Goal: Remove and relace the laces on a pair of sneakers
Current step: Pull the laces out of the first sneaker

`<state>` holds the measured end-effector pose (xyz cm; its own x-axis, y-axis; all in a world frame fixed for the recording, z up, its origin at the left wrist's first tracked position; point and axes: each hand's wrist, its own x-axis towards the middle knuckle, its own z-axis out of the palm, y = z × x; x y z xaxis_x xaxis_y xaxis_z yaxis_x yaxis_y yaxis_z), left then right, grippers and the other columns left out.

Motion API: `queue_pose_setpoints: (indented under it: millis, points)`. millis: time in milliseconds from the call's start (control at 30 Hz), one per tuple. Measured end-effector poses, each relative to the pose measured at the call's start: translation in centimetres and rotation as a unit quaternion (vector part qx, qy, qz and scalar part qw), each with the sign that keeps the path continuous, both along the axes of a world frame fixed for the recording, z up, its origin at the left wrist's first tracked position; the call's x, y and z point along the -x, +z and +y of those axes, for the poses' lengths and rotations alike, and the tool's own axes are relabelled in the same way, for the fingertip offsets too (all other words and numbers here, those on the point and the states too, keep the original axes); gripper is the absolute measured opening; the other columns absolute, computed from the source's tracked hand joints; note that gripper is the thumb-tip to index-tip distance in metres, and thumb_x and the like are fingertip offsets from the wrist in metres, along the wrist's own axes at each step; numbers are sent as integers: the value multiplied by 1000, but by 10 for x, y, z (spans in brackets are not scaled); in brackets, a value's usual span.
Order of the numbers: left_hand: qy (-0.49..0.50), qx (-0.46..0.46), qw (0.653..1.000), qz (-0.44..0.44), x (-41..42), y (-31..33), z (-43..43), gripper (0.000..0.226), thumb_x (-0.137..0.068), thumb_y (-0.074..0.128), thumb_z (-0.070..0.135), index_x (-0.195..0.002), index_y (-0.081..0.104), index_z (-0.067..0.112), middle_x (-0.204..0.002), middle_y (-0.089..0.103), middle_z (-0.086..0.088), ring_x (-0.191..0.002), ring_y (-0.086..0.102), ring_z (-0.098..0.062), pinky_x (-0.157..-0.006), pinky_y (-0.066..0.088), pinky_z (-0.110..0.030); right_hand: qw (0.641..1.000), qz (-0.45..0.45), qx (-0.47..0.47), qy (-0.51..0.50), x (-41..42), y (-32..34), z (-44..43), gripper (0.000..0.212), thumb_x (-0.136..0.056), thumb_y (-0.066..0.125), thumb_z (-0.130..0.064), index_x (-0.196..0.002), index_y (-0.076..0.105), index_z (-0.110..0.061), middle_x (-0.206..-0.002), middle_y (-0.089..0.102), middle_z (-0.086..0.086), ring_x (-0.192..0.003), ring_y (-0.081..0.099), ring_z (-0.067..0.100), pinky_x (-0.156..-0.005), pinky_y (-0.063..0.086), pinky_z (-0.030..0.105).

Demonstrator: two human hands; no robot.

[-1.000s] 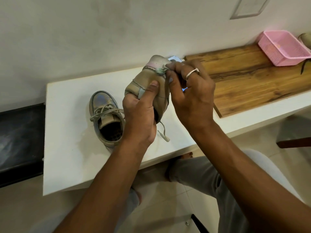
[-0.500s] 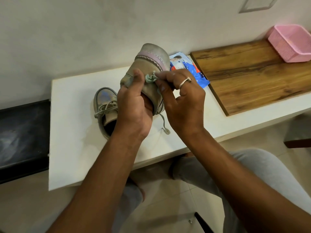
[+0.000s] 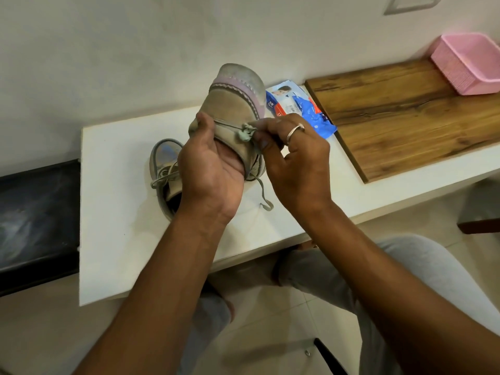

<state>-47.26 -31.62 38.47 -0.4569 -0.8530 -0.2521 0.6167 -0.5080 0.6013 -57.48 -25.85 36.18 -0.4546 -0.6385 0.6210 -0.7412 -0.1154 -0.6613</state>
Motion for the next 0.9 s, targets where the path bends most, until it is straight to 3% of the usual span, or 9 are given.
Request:
queue_pose_setpoints:
  millis: [167, 333, 467, 633, 800, 900]
  points:
    - [25, -12, 1000, 5, -4, -2, -8, 48, -106, 28, 35, -137, 47, 3, -129, 60, -22, -120, 58, -35, -104, 42, -55, 997, -32, -54, 45, -11, -19, 12, 14, -89, 71, -4, -103, 73, -3, -93, 67, 1, -78, 55, -1, -73, 50, 17]
    - [45, -17, 999, 20, -6, -2, -13, 48, -106, 29, 32, -139, 47, 3, -130, 60, -20, -120, 59, -33, -106, 42, -52, 994, -79, -70, 18, -13, -18, 8, 16, -89, 70, -5, -104, 73, -6, -93, 69, 1, -82, 60, 2, -74, 48, 12]
    - [30, -15, 999, 16, -5, -2, -10, 49, -106, 25, 35, -132, 50, 2, -122, 64, -22, -114, 62, -35, -95, 52, -49, 998, -54, -5, 23, -19, -6, -3, 14, -88, 71, -5, -102, 72, -3, -91, 70, 6, -79, 59, 6, -72, 49, 15]
    - [51, -19, 998, 15, -4, -2, -11, 44, -106, 31, 31, -134, 51, 2, -125, 63, -20, -116, 62, -33, -103, 45, -51, 985, -130, -110, -18, -9, -26, 5, 18, -91, 69, -13, -108, 73, -13, -93, 71, -2, -83, 64, 8, -76, 57, 32]
    - [32, -5, 999, 17, -3, -2, -7, 45, -106, 29, 32, -131, 50, 1, -125, 62, -24, -117, 60, -36, -103, 45, -51, 995, -92, -31, -3, -16, -3, -5, 16, -91, 69, -11, -105, 72, -7, -93, 71, 4, -84, 63, 7, -75, 54, 24]
    - [40, -11, 999, 19, -3, -1, -8, 45, -106, 31, 31, -135, 47, 1, -124, 62, -23, -116, 62, -34, -101, 47, -49, 990, -125, -65, -19, -11, -8, -7, 18, -92, 68, -16, -108, 72, -9, -94, 71, 2, -85, 65, 10, -76, 56, 32]
